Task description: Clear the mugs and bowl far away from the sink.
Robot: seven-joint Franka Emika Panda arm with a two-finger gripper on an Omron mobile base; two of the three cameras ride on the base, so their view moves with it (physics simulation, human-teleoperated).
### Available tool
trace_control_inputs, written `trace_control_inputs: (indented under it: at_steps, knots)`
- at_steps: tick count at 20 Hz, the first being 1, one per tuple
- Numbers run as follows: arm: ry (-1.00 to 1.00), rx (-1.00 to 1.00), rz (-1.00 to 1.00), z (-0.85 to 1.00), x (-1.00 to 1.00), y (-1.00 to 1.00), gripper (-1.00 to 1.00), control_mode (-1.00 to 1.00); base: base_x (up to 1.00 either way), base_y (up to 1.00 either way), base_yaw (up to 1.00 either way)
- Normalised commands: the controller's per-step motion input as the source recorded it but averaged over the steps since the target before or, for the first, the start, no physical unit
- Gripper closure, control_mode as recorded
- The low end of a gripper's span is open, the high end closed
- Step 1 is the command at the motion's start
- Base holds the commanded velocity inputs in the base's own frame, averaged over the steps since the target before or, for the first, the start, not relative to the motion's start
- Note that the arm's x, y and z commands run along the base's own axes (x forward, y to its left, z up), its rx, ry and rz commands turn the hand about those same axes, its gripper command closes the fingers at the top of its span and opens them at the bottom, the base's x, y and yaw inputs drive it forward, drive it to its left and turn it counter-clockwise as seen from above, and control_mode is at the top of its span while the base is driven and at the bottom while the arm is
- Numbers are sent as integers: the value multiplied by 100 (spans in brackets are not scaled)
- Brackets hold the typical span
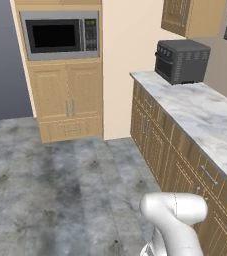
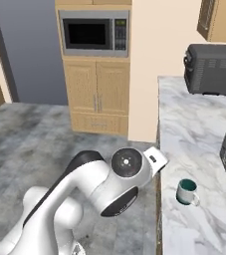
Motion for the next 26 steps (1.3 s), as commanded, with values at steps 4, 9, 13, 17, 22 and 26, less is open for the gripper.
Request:
trace_control_inputs:
  at_steps: [4, 9, 13, 17, 22, 26]
  knots:
    - [0, 0, 0, 0, 0, 0, -100, 100, -51, 62, 23]
    - [0, 0, 0, 0, 0, 0, -100, 100, -5, 73, 29]
    - [0, 0, 0, 0, 0, 0, -100, 100, 1, 60, 39]
    - [0, 0, 0, 0, 0, 0, -100, 100, 1, 24, 53]
    - [0, 0, 0, 0, 0, 0, -100, 100, -47, -5, 52]
    - [0, 0, 0, 0, 0, 0, -100, 100, -87, -21, 43]
